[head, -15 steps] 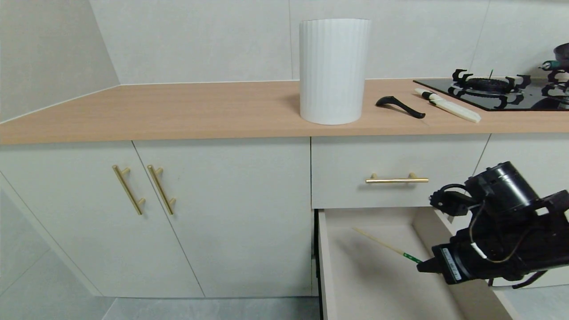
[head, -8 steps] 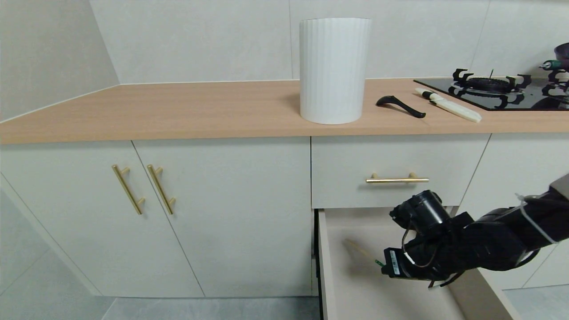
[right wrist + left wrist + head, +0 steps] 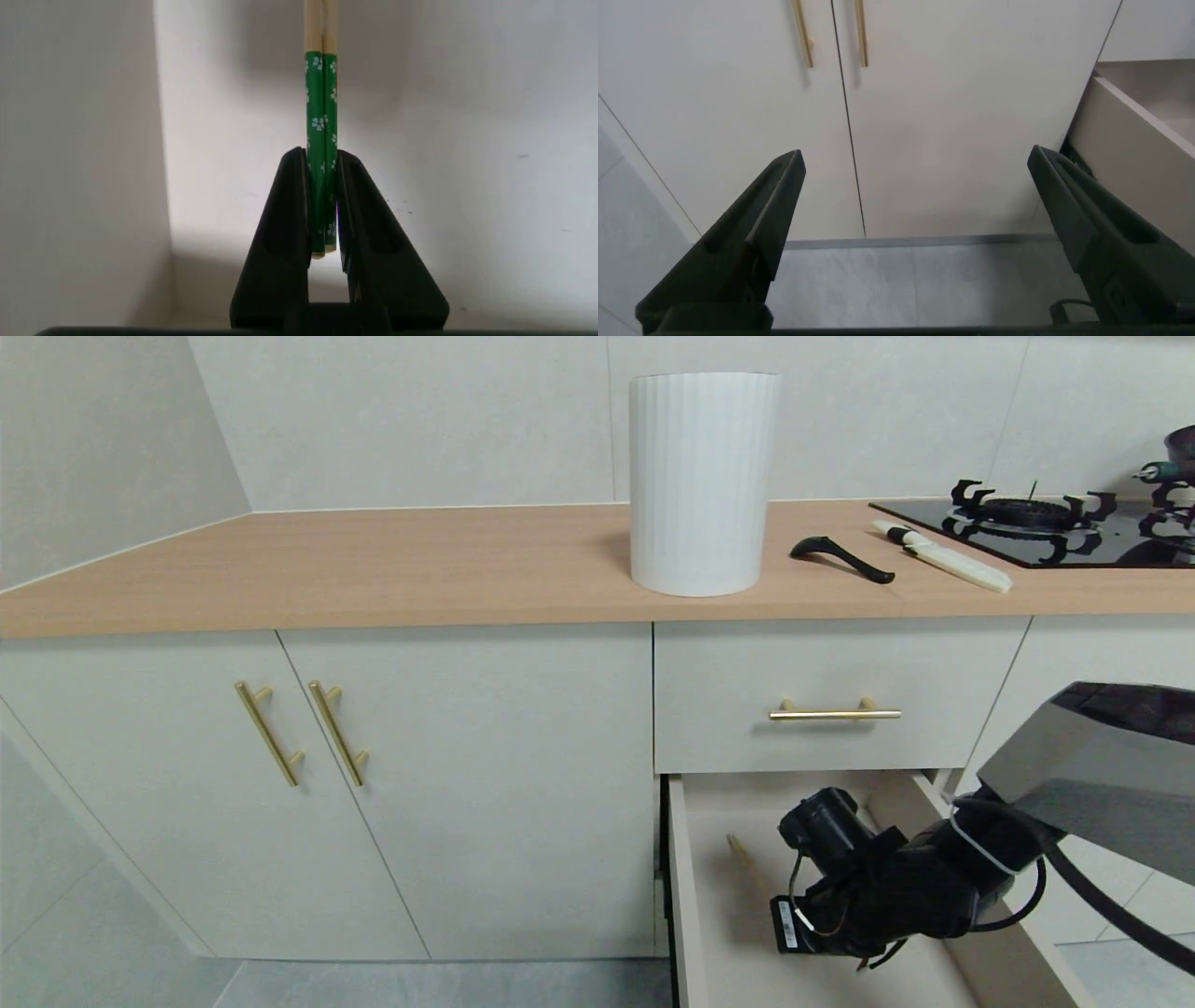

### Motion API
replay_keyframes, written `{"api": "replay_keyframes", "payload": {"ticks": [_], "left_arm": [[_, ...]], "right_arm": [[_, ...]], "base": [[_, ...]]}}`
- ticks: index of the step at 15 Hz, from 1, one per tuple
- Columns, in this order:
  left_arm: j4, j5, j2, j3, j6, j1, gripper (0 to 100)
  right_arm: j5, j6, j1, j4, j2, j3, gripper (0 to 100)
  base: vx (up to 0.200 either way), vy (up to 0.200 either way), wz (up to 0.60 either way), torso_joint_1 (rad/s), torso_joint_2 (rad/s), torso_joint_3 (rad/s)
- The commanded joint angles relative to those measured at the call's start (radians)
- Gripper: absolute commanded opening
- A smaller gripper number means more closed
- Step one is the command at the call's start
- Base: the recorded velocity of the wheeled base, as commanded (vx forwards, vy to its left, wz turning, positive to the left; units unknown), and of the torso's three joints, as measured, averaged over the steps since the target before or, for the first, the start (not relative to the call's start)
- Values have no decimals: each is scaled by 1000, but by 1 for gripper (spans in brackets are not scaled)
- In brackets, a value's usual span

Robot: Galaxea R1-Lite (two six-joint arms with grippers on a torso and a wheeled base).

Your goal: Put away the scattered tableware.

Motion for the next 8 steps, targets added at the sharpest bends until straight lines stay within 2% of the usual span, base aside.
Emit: {"api": "replay_keyframes", "payload": {"ticks": [1, 8], "left_arm": [[1, 0, 1, 0, 0, 0, 100], [1, 0, 1, 0, 0, 0, 100]], "right_arm": [[-6, 6, 23, -1, 50, -2, 0], [-40, 6, 23, -21, 81, -7, 0]], "base": [[0, 0, 0, 0, 0, 0], [0, 0, 0, 0, 0, 0]]}}
